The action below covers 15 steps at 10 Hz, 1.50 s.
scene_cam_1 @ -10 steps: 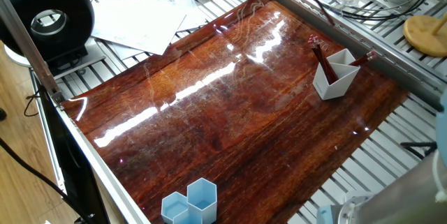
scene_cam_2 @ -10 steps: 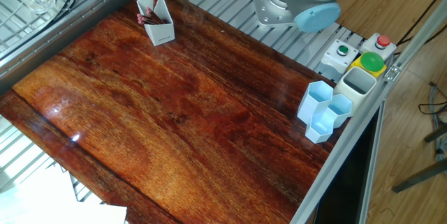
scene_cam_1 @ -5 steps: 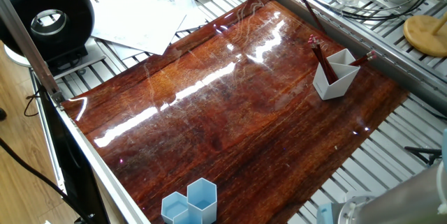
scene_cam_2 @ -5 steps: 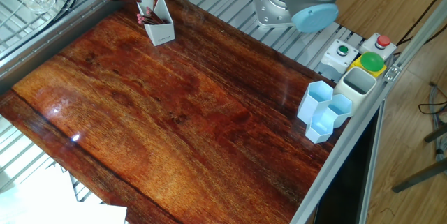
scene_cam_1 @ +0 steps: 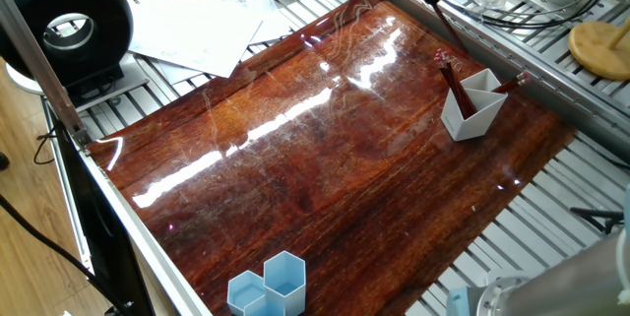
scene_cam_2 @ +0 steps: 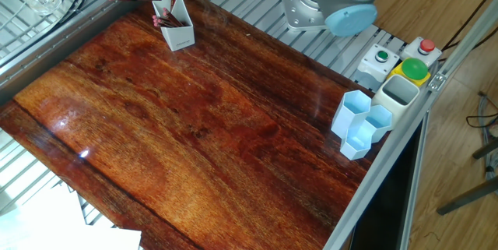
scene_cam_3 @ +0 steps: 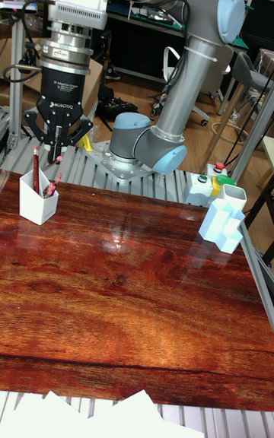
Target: Put the pen into the pen holder
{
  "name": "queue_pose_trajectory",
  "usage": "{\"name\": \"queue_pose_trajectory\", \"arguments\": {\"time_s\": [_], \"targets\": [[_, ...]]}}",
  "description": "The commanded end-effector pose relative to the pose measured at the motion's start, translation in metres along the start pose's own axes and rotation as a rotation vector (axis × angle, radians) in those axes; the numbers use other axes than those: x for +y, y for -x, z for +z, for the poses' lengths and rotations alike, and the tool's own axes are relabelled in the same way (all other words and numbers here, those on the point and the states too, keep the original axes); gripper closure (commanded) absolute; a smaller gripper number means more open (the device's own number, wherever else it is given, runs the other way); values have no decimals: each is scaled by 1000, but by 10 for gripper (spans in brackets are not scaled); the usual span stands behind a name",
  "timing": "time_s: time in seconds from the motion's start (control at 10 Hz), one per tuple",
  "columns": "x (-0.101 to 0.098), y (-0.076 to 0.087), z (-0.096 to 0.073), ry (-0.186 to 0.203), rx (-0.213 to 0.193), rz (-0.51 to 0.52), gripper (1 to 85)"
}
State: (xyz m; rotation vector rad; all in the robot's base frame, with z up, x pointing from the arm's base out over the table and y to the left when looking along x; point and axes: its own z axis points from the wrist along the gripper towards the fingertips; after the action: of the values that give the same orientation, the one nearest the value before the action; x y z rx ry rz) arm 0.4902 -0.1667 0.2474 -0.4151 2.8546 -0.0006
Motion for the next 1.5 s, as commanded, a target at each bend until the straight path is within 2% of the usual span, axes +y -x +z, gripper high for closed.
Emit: {"name": "queue_pose_trajectory", "arguments": {"time_s": [0.0, 0.2, 0.3, 0.4, 0.6, 0.8, 0.9, 1.2, 1.4], "targets": [[3, 12, -1, 12, -47, -6, 847], [11, 20, -2, 45, -80, 6, 847], [12, 28, -3, 48, -108, 13, 847], [13, 27, -2, 54, -113, 35, 847], [10, -2, 10, 47, -111, 38, 847], [9, -25, 29, 43, -102, 58, 847], [10, -29, 37, 39, -114, 69, 847], [6, -37, 60, 47, -182, 61, 847], [3, -42, 69, 49, -195, 64, 847]]}}
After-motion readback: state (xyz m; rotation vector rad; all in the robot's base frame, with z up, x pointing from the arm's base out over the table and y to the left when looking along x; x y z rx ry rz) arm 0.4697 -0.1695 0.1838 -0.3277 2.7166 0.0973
